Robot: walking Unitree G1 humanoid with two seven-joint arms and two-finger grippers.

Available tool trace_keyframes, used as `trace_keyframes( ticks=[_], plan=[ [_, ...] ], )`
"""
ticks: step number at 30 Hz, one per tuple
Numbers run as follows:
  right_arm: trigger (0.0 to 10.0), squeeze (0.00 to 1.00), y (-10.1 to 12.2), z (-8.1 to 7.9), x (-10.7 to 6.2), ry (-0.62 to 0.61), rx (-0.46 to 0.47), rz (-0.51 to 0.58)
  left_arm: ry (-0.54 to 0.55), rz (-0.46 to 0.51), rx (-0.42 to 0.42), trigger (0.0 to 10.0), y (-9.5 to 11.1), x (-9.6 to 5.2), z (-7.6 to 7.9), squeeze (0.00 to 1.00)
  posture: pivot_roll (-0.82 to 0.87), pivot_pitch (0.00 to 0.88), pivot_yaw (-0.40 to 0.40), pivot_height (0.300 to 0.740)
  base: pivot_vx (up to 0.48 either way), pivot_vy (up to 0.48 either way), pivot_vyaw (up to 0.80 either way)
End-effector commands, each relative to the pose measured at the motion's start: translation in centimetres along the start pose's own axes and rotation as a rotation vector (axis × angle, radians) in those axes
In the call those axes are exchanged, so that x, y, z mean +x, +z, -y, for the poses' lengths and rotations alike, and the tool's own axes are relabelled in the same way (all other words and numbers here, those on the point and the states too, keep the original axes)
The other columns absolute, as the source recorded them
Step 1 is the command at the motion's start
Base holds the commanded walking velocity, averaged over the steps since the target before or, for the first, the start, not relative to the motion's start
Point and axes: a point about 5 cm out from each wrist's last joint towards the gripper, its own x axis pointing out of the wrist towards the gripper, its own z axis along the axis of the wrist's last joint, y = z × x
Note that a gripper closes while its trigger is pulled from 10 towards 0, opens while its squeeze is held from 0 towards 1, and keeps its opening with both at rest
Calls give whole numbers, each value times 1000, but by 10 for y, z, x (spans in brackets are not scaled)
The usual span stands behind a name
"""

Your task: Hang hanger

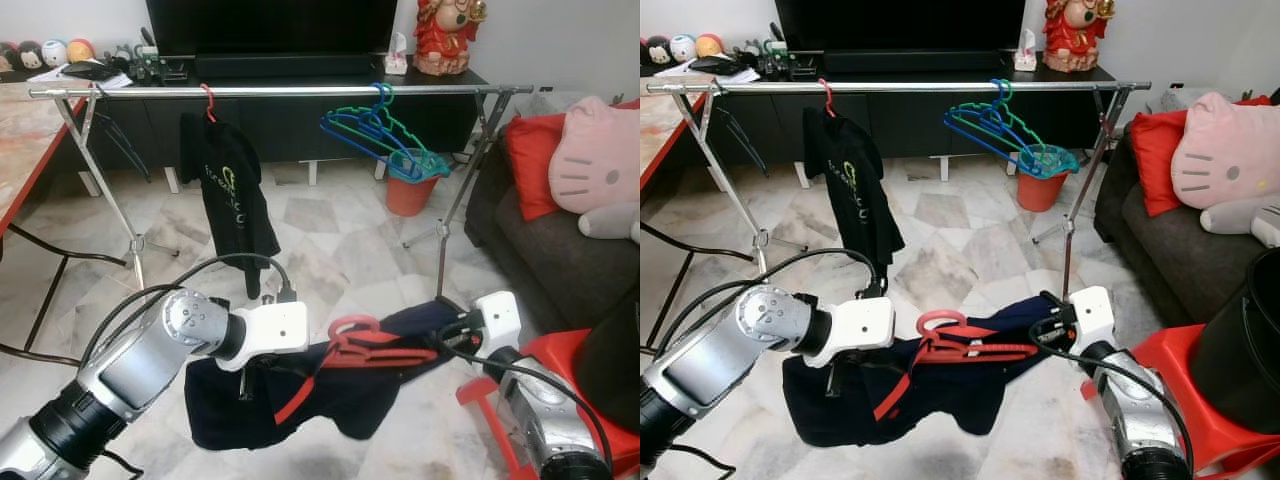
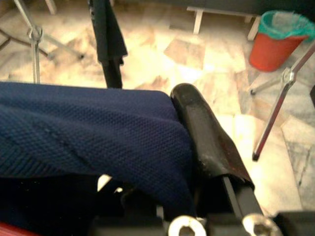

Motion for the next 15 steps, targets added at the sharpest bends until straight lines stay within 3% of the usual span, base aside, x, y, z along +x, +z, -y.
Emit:
trace_keyframes(
  ticks=[1, 2, 3, 6, 15],
  plan=[
    [0, 0, -10, 12, -9, -27, -16, -80, -41, 2, 47, 10000, 2, -10, 2, 0, 12, 0, -85, 740, 0, 0, 0],
    [0, 0, -10, 12, -9, -27, -16, -80, -41, 2, 47, 10000, 2, -10, 2, 0, 12, 0, -85, 740, 0, 0, 0],
    [0, 0, -19, 13, -13, -11, -52, -153, -19, -109, 86, 10000, -10, -13, -2, 0, 13, 0, -87, 740, 0, 0, 0],
    [0, 0, -23, 15, -14, -17, -74, -193, 14, -165, 105, 10000, -16, -14, -7, 0, 11, 0, -87, 740, 0, 0, 0],
    [0, 0, -32, 15, -16, 13, -140, -294, 111, -197, 109, 10000, -23, -22, -20, 0, 15, 0, -93, 740, 0, 0, 0]
  ],
)
